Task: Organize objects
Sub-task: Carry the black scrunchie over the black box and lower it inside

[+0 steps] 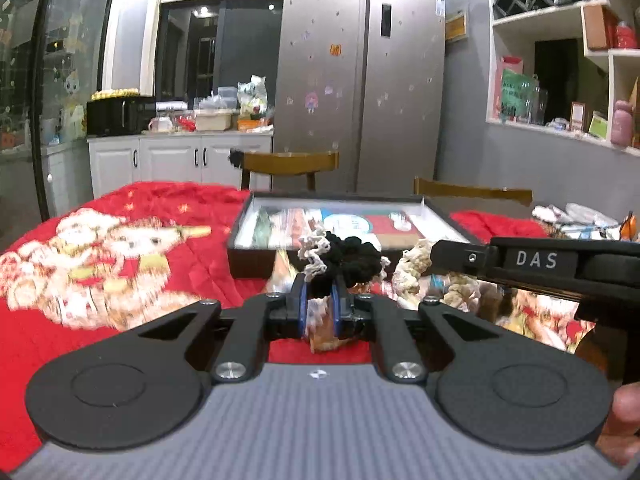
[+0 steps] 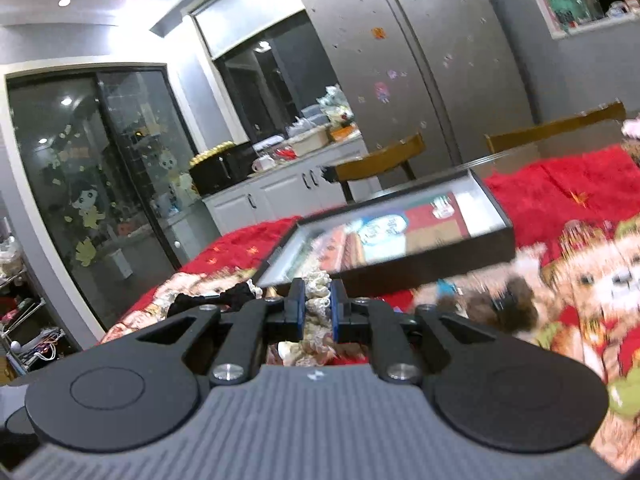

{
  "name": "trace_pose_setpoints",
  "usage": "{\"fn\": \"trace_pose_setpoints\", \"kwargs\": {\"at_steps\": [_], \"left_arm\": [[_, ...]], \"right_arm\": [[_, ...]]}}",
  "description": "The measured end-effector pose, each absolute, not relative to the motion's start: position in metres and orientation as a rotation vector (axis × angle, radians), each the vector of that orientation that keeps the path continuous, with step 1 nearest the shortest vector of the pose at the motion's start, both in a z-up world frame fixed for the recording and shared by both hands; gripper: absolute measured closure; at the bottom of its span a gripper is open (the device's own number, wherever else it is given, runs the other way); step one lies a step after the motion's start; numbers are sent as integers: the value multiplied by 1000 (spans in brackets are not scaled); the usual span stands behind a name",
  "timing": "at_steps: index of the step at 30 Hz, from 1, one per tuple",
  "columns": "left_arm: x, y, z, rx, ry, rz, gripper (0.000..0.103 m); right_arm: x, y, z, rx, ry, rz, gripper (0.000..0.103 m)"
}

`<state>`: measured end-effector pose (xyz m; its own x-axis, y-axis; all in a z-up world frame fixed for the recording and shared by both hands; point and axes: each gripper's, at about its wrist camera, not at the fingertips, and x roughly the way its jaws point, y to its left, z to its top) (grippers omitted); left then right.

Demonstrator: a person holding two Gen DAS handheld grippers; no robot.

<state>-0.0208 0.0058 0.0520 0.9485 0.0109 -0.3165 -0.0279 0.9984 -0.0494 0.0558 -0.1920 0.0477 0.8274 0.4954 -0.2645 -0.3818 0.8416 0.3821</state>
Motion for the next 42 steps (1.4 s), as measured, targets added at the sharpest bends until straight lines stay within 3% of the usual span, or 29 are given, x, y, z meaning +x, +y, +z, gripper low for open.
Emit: {"fn": "trace_pose_setpoints", "kwargs": {"at_steps": [14, 27, 33, 42], "left_arm": [[-5, 42, 133, 24, 124, 103, 89], [54, 85, 219, -15, -20, 81, 89], [85, 114, 216, -85, 53, 38, 89], [131, 142, 166, -84, 208, -6, 89]], "right_arm": [[88, -160, 133, 354, 221, 627, 88], [155, -141, 160, 449, 194, 623, 88], [181, -137, 146, 468, 247, 586, 88], [210, -130, 111, 473, 334, 588, 89]]}}
